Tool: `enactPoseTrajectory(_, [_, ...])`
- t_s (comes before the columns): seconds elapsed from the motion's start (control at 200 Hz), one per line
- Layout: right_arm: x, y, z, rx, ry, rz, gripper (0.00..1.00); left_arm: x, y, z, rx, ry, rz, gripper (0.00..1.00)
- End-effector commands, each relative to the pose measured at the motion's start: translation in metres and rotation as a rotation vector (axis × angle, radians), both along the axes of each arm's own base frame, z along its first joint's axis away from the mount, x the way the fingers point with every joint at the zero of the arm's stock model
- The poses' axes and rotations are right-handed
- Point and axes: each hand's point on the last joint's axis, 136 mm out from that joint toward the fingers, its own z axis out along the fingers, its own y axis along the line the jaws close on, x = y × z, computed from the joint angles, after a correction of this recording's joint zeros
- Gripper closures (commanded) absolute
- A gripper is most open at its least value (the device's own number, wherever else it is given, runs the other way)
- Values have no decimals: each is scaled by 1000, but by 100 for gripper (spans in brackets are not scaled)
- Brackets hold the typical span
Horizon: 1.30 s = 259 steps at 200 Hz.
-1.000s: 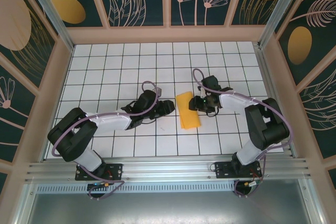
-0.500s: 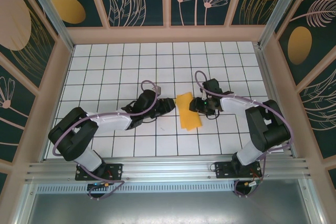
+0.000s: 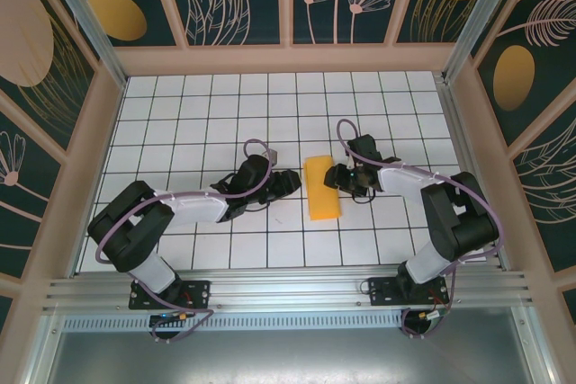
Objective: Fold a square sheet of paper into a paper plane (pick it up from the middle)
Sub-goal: Fold the square sheet of paper in half at the center of the table.
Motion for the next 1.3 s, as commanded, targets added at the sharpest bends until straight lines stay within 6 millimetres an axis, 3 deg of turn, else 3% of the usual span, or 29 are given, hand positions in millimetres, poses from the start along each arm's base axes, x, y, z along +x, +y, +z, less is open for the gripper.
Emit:
enactPoseTrajectory(0.0, [-4, 0, -5, 3, 6, 7, 46, -2, -8, 5, -30, -15, -22, 54])
enactPoseTrajectory(0.45, [-6, 5, -12, -19, 27, 75, 45, -1, -11, 5, -34, -13, -31, 55])
enactPoseTrajectory(0.706, [-2, 10, -3, 8, 7, 74, 44, 0, -12, 5, -35, -11, -31, 55])
enactPoseTrajectory(1.291, [-4, 6, -25, -102, 47, 67, 44, -1, -13, 2, -33, -5, -39, 56])
